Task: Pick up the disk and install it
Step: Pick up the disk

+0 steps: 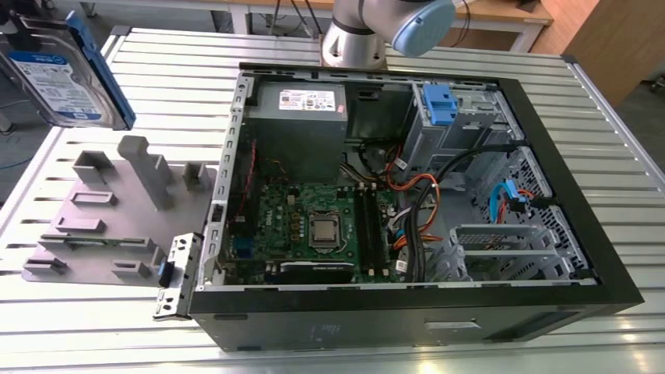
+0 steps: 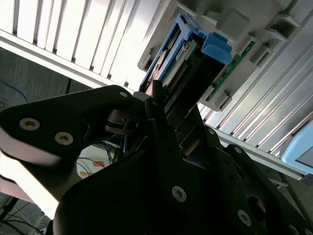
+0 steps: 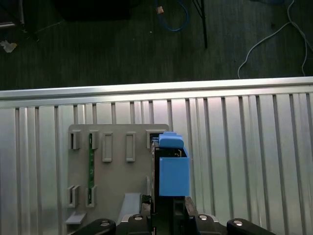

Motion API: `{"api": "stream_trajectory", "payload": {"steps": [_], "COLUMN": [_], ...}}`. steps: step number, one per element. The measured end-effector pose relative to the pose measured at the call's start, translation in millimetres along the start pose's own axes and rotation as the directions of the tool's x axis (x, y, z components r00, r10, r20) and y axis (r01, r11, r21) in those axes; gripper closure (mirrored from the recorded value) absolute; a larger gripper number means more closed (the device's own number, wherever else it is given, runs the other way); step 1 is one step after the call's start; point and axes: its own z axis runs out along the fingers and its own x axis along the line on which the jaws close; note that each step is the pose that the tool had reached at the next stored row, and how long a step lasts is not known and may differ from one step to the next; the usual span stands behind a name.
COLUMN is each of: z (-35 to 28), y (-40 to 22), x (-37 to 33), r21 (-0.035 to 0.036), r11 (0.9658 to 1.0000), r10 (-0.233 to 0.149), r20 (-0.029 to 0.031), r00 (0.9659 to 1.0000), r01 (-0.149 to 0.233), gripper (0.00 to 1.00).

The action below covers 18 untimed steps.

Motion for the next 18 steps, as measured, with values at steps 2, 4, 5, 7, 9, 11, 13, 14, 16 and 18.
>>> {"api": "stream_trajectory", "payload": {"steps": [2, 4, 5, 7, 9, 11, 13, 14, 16, 18], "z": [-7.9, -16.1, -20.4, -28.6, -36.1, -53.5, -58.7, -60.5, -61.7, -61.6], "y": [0.4, 0.7, 0.9, 1.3, 1.6, 2.4, 2.7, 2.8, 2.8, 2.8], "x": [-0.5, -1.0, -1.3, -1.8, -2.3, -3.4, -3.8, -3.9, -4.0, -3.9], "r21": [-0.0002, 0.0000, 0.0000, 0.0000, 0.0000, 0.0001, -0.0001, -0.0001, -0.0001, 0.0000], "r11": [1.0000, 1.0000, 1.0000, 1.0000, 1.0000, 1.0000, 1.0000, 1.0000, 1.0000, 1.0000], "r10": [0.000, 0.000, 0.000, 0.000, 0.000, 0.000, 0.000, 0.000, 0.000, 0.000], "r20": [-0.0001, 0.0000, 0.0000, 0.0000, 0.0000, 0.0000, 0.0000, -0.0001, -0.0001, 0.0000], "r00": [1.0000, 1.0000, 1.0000, 1.0000, 1.0000, 1.0000, 1.0000, 1.0000, 1.0000, 1.0000], "r01": [0.000, 0.000, 0.000, 0.000, 0.000, 0.000, 0.000, 0.000, 0.000, 0.000], "gripper": [0.65, 0.65, 0.65, 0.65, 0.65, 0.65, 0.65, 0.65, 0.65, 0.65]}}
